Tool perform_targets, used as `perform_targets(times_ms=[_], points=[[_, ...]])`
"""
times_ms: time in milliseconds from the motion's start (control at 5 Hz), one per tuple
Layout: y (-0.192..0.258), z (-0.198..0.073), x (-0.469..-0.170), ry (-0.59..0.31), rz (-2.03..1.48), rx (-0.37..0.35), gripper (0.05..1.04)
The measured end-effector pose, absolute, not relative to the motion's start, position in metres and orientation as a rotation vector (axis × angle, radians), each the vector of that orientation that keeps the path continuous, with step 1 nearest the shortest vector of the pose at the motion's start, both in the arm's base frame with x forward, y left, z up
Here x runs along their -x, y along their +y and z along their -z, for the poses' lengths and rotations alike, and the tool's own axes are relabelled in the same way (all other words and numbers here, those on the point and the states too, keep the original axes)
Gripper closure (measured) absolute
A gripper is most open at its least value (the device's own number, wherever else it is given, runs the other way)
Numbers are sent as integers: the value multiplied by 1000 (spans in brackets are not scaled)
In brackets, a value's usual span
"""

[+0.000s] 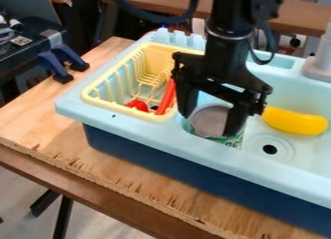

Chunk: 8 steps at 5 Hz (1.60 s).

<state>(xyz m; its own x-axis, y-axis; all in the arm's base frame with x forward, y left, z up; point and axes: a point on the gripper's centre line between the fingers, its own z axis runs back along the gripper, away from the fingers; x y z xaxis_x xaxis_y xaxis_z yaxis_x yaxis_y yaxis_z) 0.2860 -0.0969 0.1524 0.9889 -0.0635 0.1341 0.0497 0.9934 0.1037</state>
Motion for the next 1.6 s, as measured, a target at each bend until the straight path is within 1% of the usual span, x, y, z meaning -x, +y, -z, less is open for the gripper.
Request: perform_targets(times_ms=[200,400,600,1000,1200,1600], points=[[-92,-153,-288,-141,49,-100,82],[-90,-151,-294,-175,43,-94,82],[-93,-148,-294,-174,57,-114,82],[-93,-138,-307,-163,52,-146,82],[-83,-137,-313,-169,15,-144,82],[-81,-134,-314,-166,-13,-146,82]])
